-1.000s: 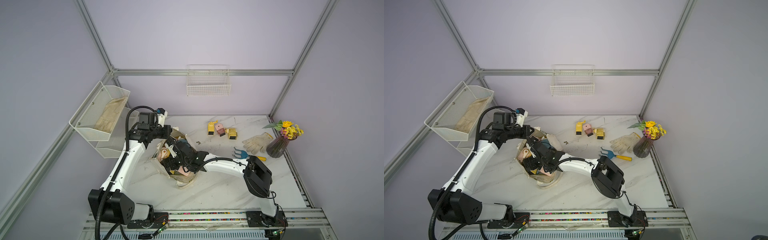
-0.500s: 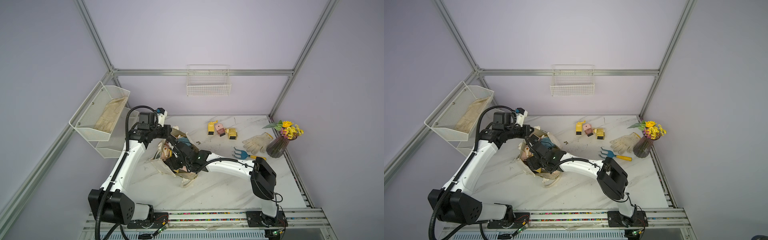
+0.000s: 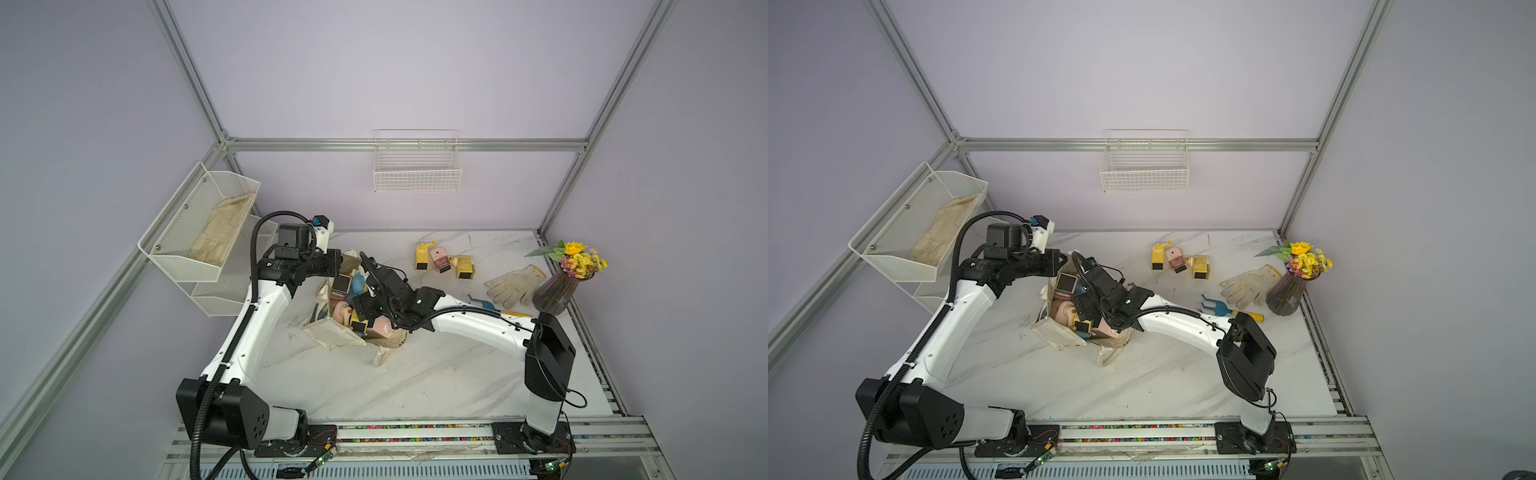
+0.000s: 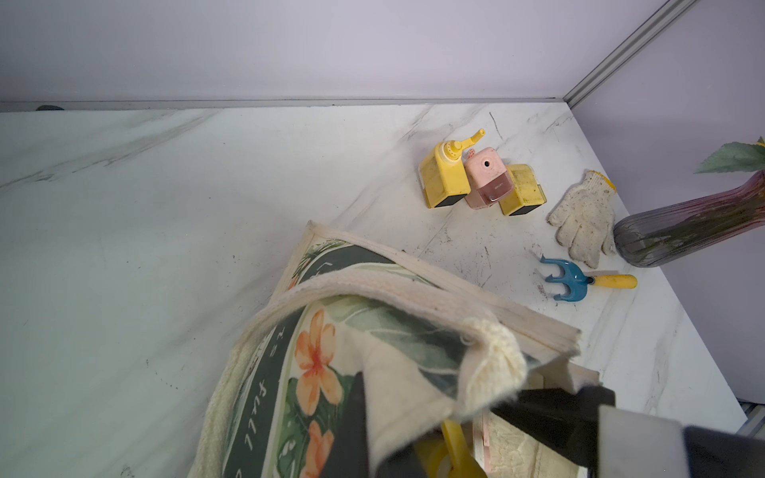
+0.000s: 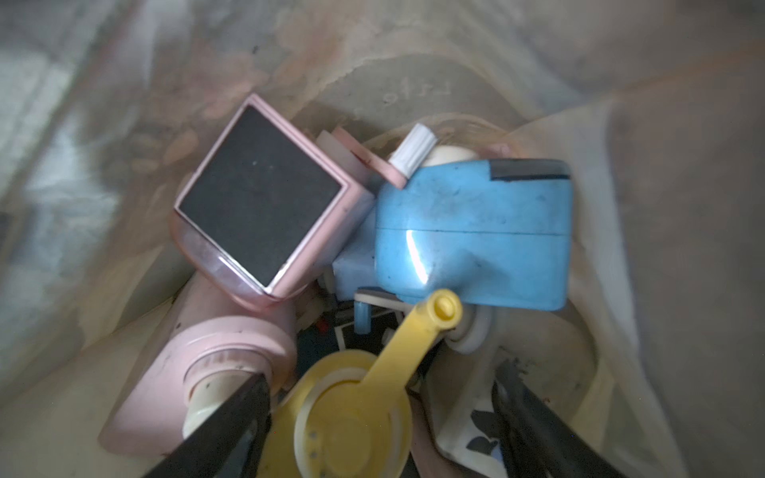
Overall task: Take out the pencil sharpeners from the tote bags
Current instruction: Pick up the pencil sharpener from the canvas bag.
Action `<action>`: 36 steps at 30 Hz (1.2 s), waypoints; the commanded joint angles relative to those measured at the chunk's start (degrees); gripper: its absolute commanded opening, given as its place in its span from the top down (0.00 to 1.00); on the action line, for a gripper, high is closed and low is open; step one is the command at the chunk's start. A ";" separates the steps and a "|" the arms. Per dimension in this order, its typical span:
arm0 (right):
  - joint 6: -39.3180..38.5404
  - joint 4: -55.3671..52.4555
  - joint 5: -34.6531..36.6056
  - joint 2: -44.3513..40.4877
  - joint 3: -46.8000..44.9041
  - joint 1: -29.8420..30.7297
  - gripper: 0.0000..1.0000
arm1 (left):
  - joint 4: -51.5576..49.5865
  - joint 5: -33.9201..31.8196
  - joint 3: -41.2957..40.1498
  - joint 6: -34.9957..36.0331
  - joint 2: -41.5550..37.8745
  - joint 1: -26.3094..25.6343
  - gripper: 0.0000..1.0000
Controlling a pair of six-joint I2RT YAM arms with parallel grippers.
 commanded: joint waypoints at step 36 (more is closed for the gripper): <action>5.83 3.30 -15.97 1.20 -5.01 -0.76 0.38 | 6.80 0.98 2.56 0.79 -2.25 0.20 1.00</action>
